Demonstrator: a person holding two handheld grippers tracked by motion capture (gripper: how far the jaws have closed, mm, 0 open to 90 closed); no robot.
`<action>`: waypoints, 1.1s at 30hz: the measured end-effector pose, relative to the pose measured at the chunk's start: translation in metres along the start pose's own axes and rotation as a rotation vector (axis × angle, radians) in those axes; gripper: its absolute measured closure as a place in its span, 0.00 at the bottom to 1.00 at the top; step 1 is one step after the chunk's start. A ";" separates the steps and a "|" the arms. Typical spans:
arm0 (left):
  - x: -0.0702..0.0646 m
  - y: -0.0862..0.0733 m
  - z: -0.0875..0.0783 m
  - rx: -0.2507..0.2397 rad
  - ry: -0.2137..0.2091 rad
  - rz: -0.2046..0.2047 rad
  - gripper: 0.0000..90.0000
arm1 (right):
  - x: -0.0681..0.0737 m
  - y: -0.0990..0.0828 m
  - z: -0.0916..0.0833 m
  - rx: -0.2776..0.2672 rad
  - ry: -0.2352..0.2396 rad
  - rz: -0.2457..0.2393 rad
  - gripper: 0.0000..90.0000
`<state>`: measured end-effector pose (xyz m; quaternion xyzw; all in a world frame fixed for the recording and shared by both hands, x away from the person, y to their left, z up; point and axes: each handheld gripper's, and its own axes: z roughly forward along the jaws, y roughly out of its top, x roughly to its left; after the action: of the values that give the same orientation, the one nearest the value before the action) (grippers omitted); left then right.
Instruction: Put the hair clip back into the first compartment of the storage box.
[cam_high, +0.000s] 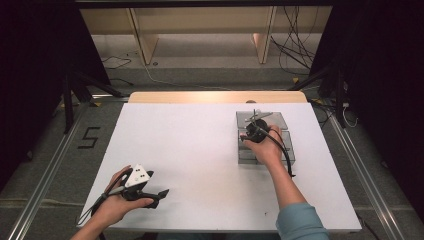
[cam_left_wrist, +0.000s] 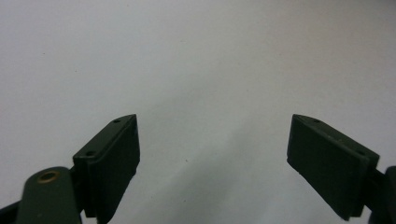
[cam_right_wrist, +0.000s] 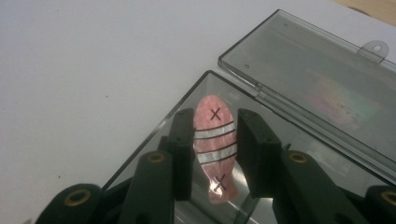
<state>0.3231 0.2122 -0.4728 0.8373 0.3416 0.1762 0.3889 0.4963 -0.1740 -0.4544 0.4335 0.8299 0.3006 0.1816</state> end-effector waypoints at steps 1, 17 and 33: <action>0.000 0.000 0.000 0.000 -0.001 0.000 0.18 | 0.000 0.000 0.000 0.001 -0.002 -0.001 0.76; 0.000 0.000 0.000 0.001 -0.001 0.003 0.19 | -0.002 0.000 0.001 0.000 -0.012 0.002 0.76; -0.001 0.000 0.001 -0.001 -0.004 -0.002 0.18 | -0.003 -0.004 0.005 0.041 -0.020 -0.005 0.76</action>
<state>0.3228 0.2108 -0.4731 0.8373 0.3414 0.1742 0.3900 0.4985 -0.1765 -0.4604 0.4378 0.8352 0.2788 0.1816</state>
